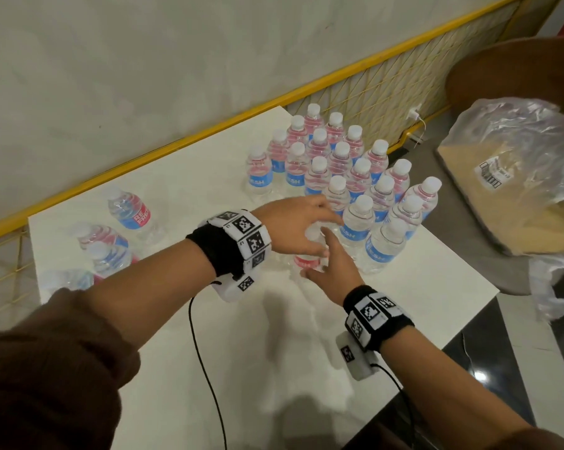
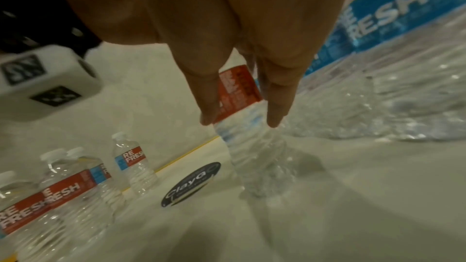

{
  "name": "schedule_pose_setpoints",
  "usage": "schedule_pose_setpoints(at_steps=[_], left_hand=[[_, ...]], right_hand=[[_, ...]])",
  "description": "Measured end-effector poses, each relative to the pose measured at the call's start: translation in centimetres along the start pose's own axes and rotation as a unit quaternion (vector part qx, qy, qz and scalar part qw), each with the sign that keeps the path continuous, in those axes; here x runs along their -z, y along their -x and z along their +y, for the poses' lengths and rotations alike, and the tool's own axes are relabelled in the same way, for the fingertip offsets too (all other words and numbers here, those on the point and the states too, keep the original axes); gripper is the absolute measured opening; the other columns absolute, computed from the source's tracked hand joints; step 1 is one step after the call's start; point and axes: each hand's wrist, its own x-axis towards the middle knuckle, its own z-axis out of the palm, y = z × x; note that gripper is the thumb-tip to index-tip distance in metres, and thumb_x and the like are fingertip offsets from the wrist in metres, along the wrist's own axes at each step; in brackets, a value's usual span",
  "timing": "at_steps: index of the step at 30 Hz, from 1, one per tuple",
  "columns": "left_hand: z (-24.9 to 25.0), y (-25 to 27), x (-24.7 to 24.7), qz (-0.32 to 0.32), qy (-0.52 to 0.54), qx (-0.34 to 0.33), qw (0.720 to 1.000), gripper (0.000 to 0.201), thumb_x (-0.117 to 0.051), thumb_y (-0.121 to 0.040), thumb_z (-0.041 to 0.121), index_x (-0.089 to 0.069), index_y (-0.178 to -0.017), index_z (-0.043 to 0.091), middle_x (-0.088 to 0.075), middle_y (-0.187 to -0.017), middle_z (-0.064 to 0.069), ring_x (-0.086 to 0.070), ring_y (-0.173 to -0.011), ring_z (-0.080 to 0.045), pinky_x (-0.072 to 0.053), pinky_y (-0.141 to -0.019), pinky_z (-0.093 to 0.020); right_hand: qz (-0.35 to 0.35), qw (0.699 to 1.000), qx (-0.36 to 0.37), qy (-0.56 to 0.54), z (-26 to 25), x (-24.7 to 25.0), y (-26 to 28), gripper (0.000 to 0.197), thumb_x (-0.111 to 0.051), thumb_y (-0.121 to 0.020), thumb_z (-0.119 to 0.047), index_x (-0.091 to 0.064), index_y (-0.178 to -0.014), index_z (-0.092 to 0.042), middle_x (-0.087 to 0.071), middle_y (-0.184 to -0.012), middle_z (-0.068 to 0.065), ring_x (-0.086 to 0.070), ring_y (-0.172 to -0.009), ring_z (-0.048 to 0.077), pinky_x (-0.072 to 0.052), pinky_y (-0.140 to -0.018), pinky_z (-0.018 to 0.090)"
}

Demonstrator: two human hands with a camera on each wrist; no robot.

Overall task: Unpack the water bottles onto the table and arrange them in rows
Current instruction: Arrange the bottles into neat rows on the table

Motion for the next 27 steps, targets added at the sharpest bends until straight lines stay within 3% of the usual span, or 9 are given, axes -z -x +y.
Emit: schedule_pose_setpoints(at_steps=[4, 9, 14, 16, 18, 20, 22, 24, 27], left_hand=[[-1.2, 0.0, 0.0, -0.052, -0.092, 0.061, 0.993, 0.040, -0.060, -0.088, 0.031, -0.054, -0.127, 0.028, -0.053, -0.118, 0.003, -0.052, -0.100, -0.015, -0.041, -0.083, -0.030], [-3.6, -0.3, 1.2, -0.005, -0.046, 0.134, 0.990, 0.039, -0.066, -0.086, 0.028, -0.059, -0.123, 0.018, -0.057, -0.114, -0.005, -0.054, -0.107, -0.024, -0.038, -0.082, -0.027], [-5.3, -1.4, 1.7, 0.059, -0.013, 0.180, 0.982, 0.028, -0.069, -0.082, 0.027, -0.067, -0.105, 0.010, -0.062, -0.101, -0.012, -0.057, -0.099, -0.030, -0.042, -0.080, -0.031], [-5.8, -2.2, 2.0, 0.077, -0.017, 0.198, 0.977, 0.027, -0.068, -0.083, 0.025, -0.066, -0.104, 0.008, -0.061, -0.104, -0.015, -0.057, -0.100, -0.031, -0.041, -0.082, -0.032], [-6.3, -3.0, 2.4, 0.094, -0.021, 0.220, 0.971, 0.032, -0.069, -0.083, 0.022, -0.065, -0.110, 0.006, -0.062, -0.112, -0.017, -0.056, -0.106, -0.033, -0.041, -0.086, -0.033], [-6.9, -3.7, 2.8, 0.114, -0.021, 0.245, 0.963, 0.037, -0.070, -0.082, 0.022, -0.065, -0.115, 0.006, -0.061, -0.118, -0.018, -0.056, -0.109, -0.034, -0.043, -0.089, -0.034], [-7.5, -4.2, 3.2, 0.130, -0.013, 0.265, 0.955, 0.039, -0.071, -0.081, 0.024, -0.065, -0.117, 0.008, -0.061, -0.118, -0.018, -0.057, -0.109, -0.035, -0.044, -0.089, -0.034], [-8.1, -4.5, 3.3, 0.134, -0.010, 0.275, 0.952, 0.039, -0.069, -0.083, 0.027, -0.065, -0.116, 0.008, -0.061, -0.114, -0.020, -0.057, -0.107, -0.036, -0.044, -0.086, -0.034], [-8.5, -4.7, 3.3, 0.138, -0.011, 0.282, 0.949, 0.040, -0.066, -0.084, 0.031, -0.064, -0.118, 0.011, -0.059, -0.112, -0.019, -0.057, -0.105, -0.037, -0.044, -0.085, -0.035]], right_hand=[[-0.072, 0.972, -0.110, 0.196, 3.5, 0.6, 1.4, 0.091, -0.074, -0.076, -0.033, -0.021, -0.149, -0.020, -0.022, -0.155, 0.007, -0.024, -0.141, 0.027, -0.026, -0.115, 0.036], [-0.167, 0.896, -0.104, 0.398, 5.8, -0.6, 4.0, 0.084, -0.065, -0.074, -0.034, -0.019, -0.145, -0.038, 0.004, -0.158, 0.000, 0.004, -0.145, 0.036, -0.018, -0.112, 0.056], [-0.162, 0.913, -0.064, 0.369, 4.4, 0.5, 3.7, 0.060, -0.053, -0.086, -0.021, -0.034, -0.141, -0.032, -0.021, -0.152, 0.003, -0.018, -0.140, 0.031, -0.033, -0.110, 0.045], [-0.093, 0.945, -0.007, 0.314, 2.6, 1.7, 3.2, 0.049, -0.054, -0.088, -0.014, -0.047, -0.135, -0.023, -0.043, -0.138, 0.005, -0.036, -0.128, 0.029, -0.039, -0.105, 0.039], [0.051, 0.956, 0.094, 0.272, 0.0, 3.3, 2.6, 0.036, -0.060, -0.084, -0.006, -0.063, -0.118, -0.015, -0.058, -0.115, 0.009, -0.050, -0.110, 0.033, -0.045, -0.093, 0.038], [0.208, 0.926, 0.168, 0.267, -2.2, 5.5, 2.0, 0.028, -0.068, -0.076, -0.002, -0.071, -0.102, -0.012, -0.061, -0.098, 0.012, -0.055, -0.093, 0.036, -0.048, -0.079, 0.040], [0.305, 0.889, 0.165, 0.300, -3.3, 7.6, 1.8, 0.029, -0.071, -0.073, -0.007, -0.070, -0.101, -0.014, -0.060, -0.101, 0.013, -0.053, -0.092, 0.038, -0.046, -0.072, 0.041], [0.327, 0.881, 0.109, 0.325, -3.1, 9.4, 1.4, 0.032, -0.069, -0.076, -0.012, -0.068, -0.107, -0.013, -0.058, -0.111, 0.015, -0.050, -0.100, 0.040, -0.045, -0.074, 0.043], [0.273, 0.916, 0.053, 0.289, -1.2, 10.5, 0.8, 0.030, -0.064, -0.084, -0.009, -0.067, -0.114, -0.007, -0.059, -0.115, 0.017, -0.050, -0.105, 0.039, -0.043, -0.088, 0.042]])
